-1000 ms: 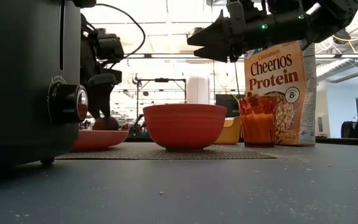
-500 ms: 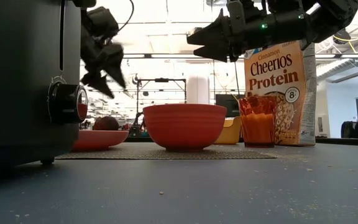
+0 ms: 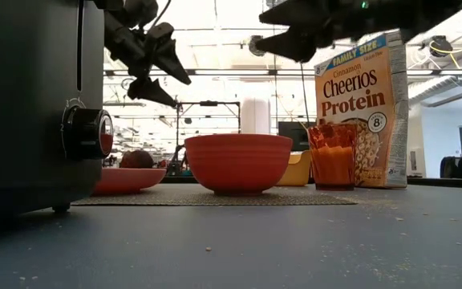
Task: Arrange a breakfast setting
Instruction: Put the gold spoon on the gray table mat to the right of the dark pink bowl
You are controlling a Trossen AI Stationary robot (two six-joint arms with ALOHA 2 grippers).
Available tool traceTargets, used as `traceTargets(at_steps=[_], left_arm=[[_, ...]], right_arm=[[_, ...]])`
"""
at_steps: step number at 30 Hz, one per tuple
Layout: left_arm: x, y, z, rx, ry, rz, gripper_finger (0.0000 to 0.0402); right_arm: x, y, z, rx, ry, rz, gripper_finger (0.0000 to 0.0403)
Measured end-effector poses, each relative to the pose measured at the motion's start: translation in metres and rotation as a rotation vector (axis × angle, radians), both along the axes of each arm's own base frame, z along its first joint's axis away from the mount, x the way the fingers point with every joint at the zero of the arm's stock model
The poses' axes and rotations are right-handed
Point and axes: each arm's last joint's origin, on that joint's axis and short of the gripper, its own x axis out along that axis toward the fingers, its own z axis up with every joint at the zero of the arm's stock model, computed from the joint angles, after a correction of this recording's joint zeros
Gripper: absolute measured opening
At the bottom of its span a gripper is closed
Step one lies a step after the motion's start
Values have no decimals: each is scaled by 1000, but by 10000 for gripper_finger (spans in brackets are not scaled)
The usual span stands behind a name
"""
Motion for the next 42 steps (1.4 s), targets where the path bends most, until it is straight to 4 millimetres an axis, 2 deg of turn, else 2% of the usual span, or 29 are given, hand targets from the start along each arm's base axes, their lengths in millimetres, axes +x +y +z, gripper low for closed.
traceTargets(at_steps=[6, 9, 13, 18, 23, 28, 34, 42], left_arm=[[5, -13, -1, 6, 8, -44, 379], [7, -17, -1, 7, 8, -60, 379], [9, -23, -1, 10, 8, -82, 379], [10, -27, -1, 15, 10, -103, 379], [11, -29, -1, 28, 12, -119, 379], [11, -29, -1, 35, 13, -122, 379], [11, -29, -1, 38, 14, -122, 379], [11, -28, -1, 46, 17, -110, 379]], right_arm=[[-23, 4, 29, 115, 172, -1, 393], [-39, 7, 46, 210, 255, 58, 393], [-63, 11, 69, 446, 320, 169, 393], [-94, 14, 80, 837, 471, 284, 393], [-117, 16, 82, 1202, 707, 330, 393], [-130, 19, 82, 1435, 945, 343, 393], [-139, 19, 72, 1599, 1194, 213, 393], [-160, 17, 53, 1644, 1445, -99, 393]])
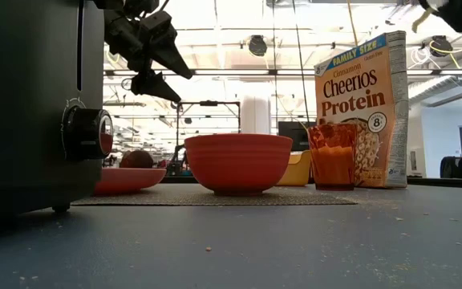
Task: Arrange a breakfast setting
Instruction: Put the gold spoon on the gray table mat to the right of the dark pink bowl
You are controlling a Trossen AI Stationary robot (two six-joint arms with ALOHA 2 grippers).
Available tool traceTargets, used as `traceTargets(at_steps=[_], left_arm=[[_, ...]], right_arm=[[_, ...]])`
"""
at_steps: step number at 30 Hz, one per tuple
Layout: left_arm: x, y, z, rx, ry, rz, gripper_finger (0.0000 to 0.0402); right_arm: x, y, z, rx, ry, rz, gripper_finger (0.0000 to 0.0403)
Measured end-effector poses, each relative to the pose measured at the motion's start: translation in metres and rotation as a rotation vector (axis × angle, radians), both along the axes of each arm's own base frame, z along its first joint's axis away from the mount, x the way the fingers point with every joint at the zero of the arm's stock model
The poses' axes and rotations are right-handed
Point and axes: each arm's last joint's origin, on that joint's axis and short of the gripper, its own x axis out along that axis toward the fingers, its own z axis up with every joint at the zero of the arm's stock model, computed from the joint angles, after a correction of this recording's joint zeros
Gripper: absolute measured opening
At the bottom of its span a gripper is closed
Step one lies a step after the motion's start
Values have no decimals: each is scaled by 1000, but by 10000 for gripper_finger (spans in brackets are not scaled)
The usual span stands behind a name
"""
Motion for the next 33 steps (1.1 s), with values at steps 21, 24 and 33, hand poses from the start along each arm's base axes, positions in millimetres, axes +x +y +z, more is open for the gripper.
traceTargets(at_steps=[21, 24, 33], left_arm=[[0, 0, 0, 19, 3, -14, 379], [0, 0, 0, 19, 4, -14, 379], [0, 0, 0, 21, 4, -17, 379]], right_arm=[[-11, 36, -6, -36, 338, 83, 393], [-7, 46, -9, -53, 383, 86, 393], [2, 76, -23, -105, 461, 186, 393]])
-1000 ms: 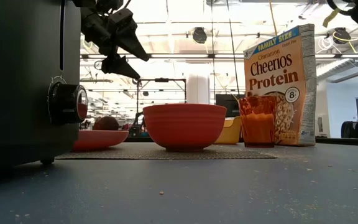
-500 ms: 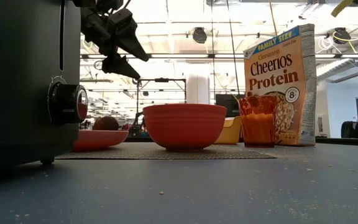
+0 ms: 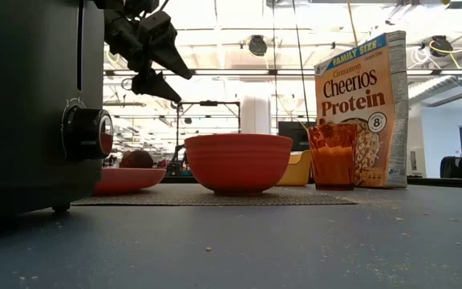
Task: Arrange a breakfast setting
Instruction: Put the gold spoon on the gray table mat to the right of the dark pink bowl
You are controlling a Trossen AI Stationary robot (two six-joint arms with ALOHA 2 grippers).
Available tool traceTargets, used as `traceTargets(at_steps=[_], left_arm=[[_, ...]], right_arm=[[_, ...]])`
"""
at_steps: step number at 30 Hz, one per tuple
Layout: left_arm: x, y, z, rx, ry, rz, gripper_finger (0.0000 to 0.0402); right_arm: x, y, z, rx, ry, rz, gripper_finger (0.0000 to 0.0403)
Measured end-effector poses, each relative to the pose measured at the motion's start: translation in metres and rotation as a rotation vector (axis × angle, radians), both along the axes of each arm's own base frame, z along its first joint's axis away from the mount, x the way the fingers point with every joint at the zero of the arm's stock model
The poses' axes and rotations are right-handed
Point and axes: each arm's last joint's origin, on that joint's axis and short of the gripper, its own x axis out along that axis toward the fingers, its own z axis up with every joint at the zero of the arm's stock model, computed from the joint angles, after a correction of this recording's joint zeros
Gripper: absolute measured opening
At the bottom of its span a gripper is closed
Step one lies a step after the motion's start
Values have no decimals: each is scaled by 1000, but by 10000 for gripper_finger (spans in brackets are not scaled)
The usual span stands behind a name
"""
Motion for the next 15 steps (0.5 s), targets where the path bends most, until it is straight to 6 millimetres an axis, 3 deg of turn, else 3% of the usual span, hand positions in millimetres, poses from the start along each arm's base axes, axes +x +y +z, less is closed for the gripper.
traceTargets(at_steps=[8, 15], left_arm=[[1, -4, 0, 16, 2, -30, 379], [3, -10, 0, 16, 2, -52, 379]], right_arm=[[6, 18, -8, -6, 26, 35, 390], [8, 26, -16, -34, 58, 62, 346]])
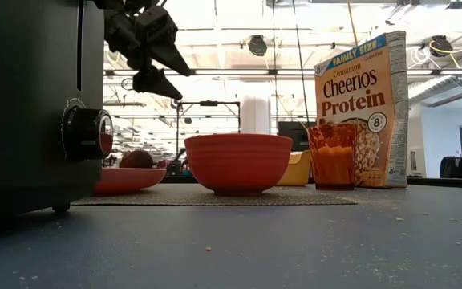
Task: Arrange a breakfast setting
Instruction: Put the gold spoon on the gray table mat to the right of the dark pink bowl
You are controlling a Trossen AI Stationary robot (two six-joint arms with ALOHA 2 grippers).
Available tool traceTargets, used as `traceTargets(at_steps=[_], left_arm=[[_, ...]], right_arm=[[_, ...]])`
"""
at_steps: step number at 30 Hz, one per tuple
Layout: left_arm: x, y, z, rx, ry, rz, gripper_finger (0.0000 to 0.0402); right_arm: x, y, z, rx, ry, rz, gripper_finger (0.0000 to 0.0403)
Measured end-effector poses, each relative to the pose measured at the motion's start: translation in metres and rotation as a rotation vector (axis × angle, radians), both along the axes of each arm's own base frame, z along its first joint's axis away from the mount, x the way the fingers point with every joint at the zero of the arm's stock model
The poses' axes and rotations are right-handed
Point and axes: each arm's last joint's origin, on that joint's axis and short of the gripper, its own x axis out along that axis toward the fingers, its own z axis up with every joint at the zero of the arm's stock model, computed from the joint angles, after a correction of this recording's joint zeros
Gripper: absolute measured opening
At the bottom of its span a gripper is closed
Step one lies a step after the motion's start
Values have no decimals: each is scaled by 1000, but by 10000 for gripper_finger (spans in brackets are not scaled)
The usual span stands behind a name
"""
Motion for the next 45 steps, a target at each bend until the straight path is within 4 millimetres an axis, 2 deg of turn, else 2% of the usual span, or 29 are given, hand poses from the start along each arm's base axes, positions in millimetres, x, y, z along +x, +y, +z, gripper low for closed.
traceTargets(at_steps=[20, 38, 45], left_arm=[[1, -3, 0, 1, 0, -13, 379], [1, -3, 0, 1, 0, -12, 379], [1, -3, 0, 1, 0, -12, 379]], right_arm=[[4, 6, -1, 28, -29, 8, 158], [6, 8, 0, 49, -51, 8, 47], [6, 8, 0, 50, -52, 8, 21]])
